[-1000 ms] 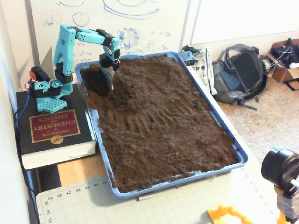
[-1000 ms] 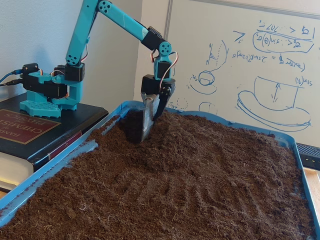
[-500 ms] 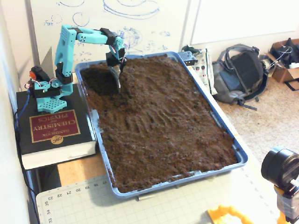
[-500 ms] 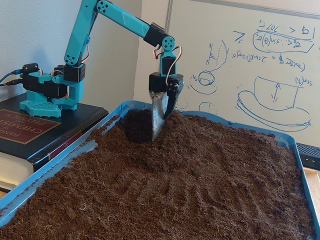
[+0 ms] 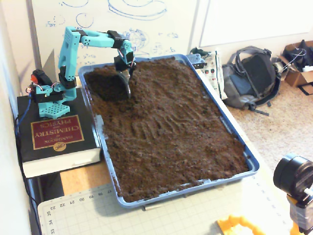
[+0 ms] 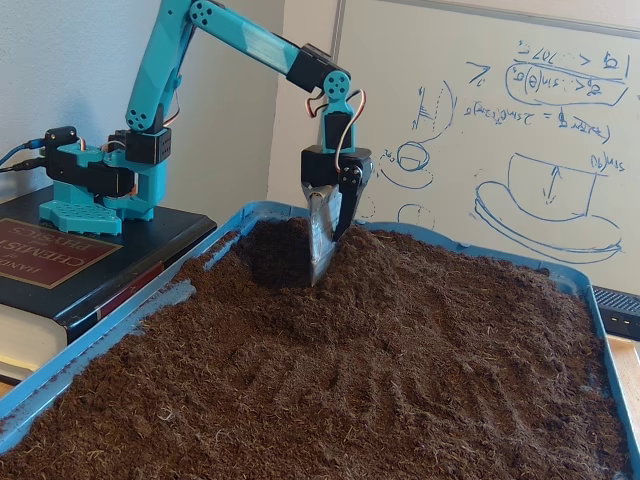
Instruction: Build a berm.
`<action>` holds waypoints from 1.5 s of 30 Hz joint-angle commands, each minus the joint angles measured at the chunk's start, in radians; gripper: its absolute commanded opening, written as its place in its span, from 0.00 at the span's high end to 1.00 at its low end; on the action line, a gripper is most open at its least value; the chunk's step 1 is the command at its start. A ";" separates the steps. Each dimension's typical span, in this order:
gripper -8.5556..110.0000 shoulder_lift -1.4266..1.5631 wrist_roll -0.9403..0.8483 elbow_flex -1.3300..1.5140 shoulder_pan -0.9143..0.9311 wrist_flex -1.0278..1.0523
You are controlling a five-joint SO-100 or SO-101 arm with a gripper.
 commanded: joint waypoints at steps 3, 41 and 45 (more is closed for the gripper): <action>0.93 0.163 -0.052 -0.002 0.026 0.005; 0.93 0.848 -0.540 0.666 0.508 0.121; 0.93 0.838 -0.532 0.664 0.537 0.083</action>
